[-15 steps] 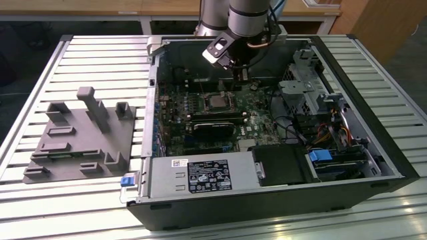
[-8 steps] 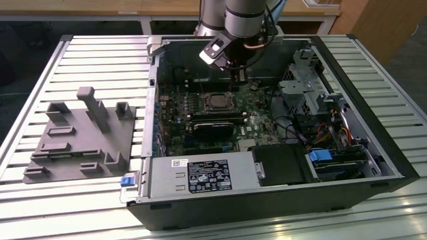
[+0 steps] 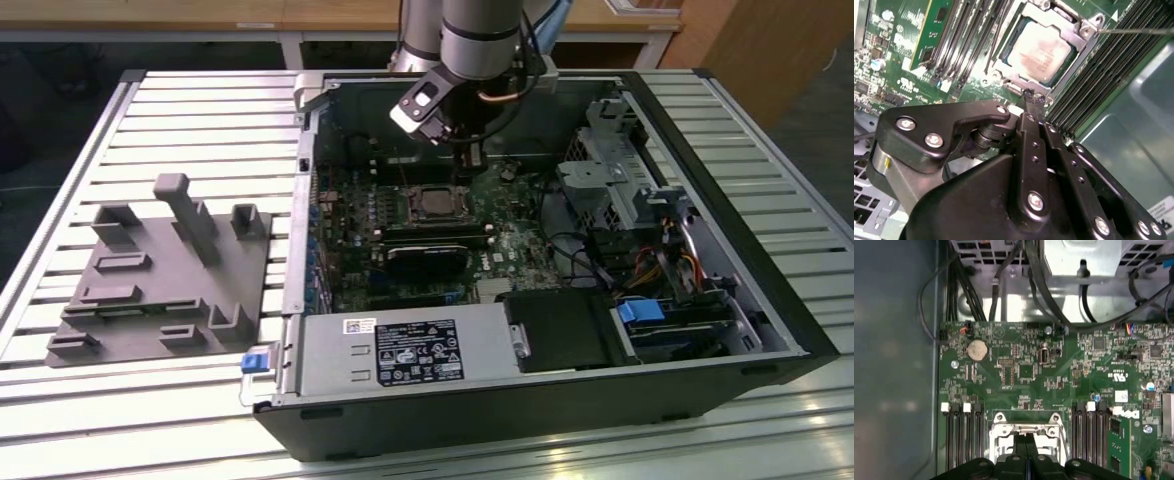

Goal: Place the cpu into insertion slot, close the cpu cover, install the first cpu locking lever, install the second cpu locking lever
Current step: 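Close the cpu cover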

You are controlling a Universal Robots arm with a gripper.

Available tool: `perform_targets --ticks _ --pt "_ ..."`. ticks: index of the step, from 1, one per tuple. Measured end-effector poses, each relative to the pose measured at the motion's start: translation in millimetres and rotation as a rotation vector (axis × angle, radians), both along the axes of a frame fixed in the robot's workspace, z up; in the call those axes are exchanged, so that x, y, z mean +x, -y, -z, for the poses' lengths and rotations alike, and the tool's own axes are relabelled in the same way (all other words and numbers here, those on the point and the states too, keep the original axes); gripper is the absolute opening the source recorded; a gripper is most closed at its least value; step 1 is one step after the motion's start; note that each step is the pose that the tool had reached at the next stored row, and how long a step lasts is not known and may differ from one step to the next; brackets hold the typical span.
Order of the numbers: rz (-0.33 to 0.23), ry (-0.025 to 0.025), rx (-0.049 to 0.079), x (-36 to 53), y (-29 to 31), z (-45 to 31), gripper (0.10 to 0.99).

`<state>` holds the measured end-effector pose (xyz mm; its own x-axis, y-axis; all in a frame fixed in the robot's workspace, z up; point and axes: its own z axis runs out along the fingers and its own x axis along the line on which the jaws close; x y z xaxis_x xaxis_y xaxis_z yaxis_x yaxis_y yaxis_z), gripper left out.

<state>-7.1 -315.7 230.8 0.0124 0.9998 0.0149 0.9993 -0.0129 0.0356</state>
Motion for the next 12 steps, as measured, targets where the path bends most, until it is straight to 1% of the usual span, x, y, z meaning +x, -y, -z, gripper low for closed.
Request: perform_targets --ticks 4,12 --pt "0.0 -0.0001 0.0 -6.9 0.1 2.1 0.106" --pt "0.0 0.0 0.0 -13.7 0.0 2.7 0.106"
